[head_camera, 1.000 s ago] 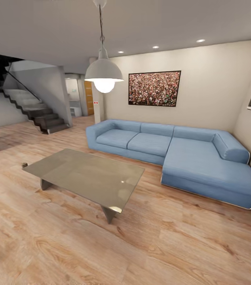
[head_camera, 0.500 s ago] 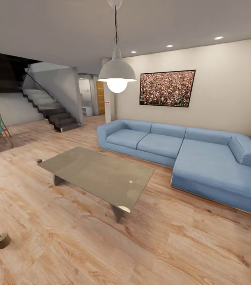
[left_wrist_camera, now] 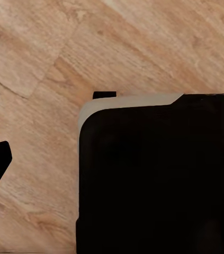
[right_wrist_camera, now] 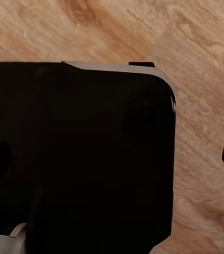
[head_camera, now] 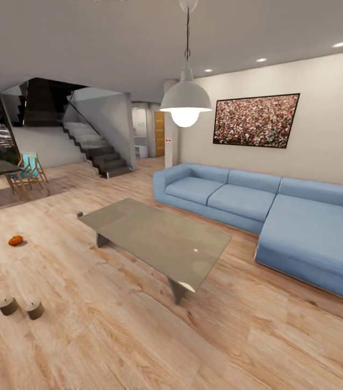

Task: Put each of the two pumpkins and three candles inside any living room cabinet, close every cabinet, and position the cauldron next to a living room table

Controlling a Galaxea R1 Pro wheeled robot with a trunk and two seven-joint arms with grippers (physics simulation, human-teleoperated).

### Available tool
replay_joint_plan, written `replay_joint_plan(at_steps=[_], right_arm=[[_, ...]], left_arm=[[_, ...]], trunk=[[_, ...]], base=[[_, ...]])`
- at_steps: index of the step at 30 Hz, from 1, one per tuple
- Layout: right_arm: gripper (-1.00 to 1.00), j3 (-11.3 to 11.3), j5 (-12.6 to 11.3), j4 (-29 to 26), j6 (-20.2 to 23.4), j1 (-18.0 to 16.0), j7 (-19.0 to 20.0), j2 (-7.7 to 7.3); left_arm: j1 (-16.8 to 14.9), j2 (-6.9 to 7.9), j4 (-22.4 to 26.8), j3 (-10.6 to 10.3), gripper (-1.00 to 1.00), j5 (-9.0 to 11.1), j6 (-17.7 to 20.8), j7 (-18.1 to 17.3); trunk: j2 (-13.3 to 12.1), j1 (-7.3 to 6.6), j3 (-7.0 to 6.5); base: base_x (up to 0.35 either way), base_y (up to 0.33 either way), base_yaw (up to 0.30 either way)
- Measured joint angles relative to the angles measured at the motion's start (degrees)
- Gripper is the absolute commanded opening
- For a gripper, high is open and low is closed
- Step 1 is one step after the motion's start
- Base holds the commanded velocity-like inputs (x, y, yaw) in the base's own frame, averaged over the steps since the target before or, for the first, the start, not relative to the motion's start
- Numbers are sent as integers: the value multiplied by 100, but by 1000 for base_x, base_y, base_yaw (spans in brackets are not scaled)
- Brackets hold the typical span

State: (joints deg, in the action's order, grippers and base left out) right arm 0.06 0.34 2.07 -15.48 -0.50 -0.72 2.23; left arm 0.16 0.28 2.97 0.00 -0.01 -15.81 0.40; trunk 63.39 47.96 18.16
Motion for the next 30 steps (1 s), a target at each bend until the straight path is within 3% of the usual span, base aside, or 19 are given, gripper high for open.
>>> replay_joint_plan(at_steps=[30], right_arm=[[100,0,-3,-2,-6,1,0,5]], left_arm=[[0,-10,-4,-3,100,1,0,0]], trunk=[[0,0,0]], base=[[0,0,275]])
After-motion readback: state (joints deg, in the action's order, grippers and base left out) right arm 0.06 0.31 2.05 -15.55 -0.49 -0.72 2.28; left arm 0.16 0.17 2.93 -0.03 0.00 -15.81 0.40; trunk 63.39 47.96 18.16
